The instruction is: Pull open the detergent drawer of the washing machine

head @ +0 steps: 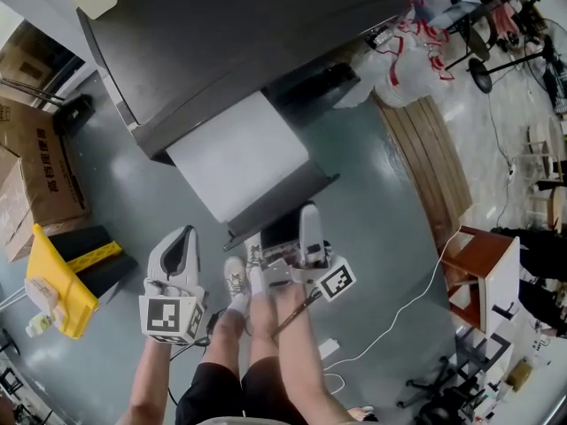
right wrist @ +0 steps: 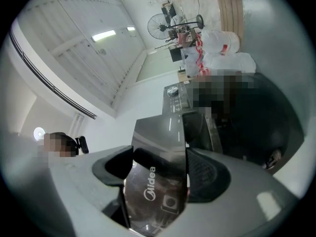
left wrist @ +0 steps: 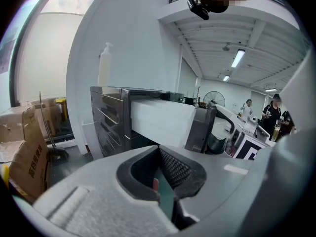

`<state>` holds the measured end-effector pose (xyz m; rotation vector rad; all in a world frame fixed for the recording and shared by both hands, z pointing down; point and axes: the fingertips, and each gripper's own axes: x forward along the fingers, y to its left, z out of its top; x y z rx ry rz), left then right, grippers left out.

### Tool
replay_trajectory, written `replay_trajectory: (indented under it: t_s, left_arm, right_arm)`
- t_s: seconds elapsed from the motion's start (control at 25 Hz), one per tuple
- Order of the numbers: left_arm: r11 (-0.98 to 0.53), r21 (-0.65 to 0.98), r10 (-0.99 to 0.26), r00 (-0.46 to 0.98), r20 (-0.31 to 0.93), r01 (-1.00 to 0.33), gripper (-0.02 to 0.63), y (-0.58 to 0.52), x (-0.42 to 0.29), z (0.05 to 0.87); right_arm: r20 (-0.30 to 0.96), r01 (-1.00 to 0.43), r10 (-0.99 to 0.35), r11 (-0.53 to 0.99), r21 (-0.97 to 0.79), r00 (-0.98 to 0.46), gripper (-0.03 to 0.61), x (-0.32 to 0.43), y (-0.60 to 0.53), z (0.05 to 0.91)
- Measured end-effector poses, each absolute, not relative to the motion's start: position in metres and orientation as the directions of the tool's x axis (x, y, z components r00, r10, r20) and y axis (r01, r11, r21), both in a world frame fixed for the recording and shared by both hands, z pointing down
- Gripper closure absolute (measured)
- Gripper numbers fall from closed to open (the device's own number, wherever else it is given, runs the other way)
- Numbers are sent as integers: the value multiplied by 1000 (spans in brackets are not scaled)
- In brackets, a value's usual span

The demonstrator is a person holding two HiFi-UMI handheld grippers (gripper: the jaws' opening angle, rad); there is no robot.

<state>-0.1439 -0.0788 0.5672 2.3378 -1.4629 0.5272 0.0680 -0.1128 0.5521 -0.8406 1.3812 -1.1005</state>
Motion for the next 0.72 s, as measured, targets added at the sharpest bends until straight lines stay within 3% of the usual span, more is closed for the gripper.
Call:
replay_trajectory:
  t_s: [0.72]
  left_arm:
    - [-508,94,-740,490,460,-856,603,-59,-118,566]
  right_arm:
    - [-343,116,-936,333,-936,-81,250,113,-33,561]
